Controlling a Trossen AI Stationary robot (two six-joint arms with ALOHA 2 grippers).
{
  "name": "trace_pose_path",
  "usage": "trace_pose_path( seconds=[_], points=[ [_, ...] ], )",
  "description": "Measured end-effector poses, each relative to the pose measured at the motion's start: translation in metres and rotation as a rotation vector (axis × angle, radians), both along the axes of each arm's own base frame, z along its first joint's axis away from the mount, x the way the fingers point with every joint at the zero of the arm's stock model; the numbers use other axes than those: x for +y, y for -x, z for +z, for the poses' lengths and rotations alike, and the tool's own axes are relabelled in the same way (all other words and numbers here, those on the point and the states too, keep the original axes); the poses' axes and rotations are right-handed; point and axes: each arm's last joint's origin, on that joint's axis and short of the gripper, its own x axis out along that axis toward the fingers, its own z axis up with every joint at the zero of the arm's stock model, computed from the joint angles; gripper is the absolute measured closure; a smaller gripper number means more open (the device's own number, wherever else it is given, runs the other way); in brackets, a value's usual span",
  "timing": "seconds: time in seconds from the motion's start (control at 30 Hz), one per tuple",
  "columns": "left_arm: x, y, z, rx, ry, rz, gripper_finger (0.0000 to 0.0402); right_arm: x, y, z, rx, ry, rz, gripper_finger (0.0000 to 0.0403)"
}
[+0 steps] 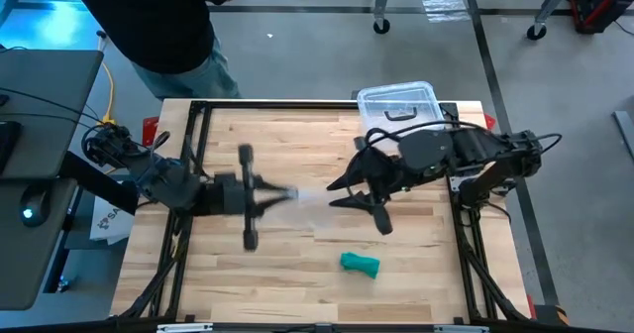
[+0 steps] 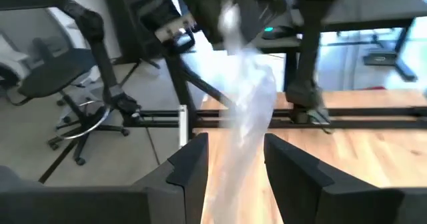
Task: Roll bandage
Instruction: Open the transparent zip bag
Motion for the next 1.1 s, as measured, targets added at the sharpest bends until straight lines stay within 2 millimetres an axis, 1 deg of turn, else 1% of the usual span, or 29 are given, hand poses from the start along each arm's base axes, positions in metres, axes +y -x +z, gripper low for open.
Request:
trace_pose_path(
  seconds=[0.1,0.2,0.27,0.33,0.43,0.53,0.6,0.67,0.8,0.87,0.97,1.1],
  points=[
    [0.008,0.008,0.009,-0.082,0.141,0.226,0.0385,-0.006,0.021,0.01,-0.007,0.002,-0.118,0.0265],
    [0.014,0.022,0.02,-0.142,0.174,0.401,0.0385,-0.01,0.046,0.02,-0.031,0.029,-0.321,0.0265],
    [0.013,0.027,0.025,-0.161,0.158,0.418,0.0385,-0.009,0.055,0.022,-0.042,0.091,-0.435,0.0265],
    [0.011,0.029,0.03,-0.183,0.144,0.406,0.0385,-0.007,0.059,0.021,-0.035,0.184,-0.472,0.0268],
    [0.008,0.031,0.037,-0.231,0.157,0.396,0.0385,-0.01,0.058,0.021,-0.026,0.249,-0.417,0.0285],
    [0.005,0.035,0.044,-0.269,0.142,0.381,0.0385,-0.017,0.052,0.027,-0.081,0.213,-0.269,0.0308],
    [0.004,0.036,0.047,-0.291,0.128,0.352,0.0385,-0.021,0.049,0.031,-0.116,0.199,-0.22,0.0321],
    [0.004,0.037,0.05,-0.318,0.122,0.326,0.0385,-0.028,0.048,0.033,-0.134,0.211,-0.248,0.0331],
    [0.003,0.037,0.053,-0.356,0.104,0.26,0.0385,-0.046,0.047,0.04,-0.182,0.2,-0.357,0.0343],
    [0.002,0.037,0.054,-0.369,0.102,0.222,0.0385,-0.052,0.044,0.043,-0.219,0.159,-0.347,0.0347],
    [0.001,0.036,0.054,-0.373,0.099,0.205,0.0385,-0.055,0.042,0.051,-0.298,0.109,-0.256,0.0352],
    [0.001,0.036,0.054,-0.372,0.098,0.206,0.0385,-0.051,0.042,0.062,-0.418,0.061,-0.077,0.0355]
  ],
)
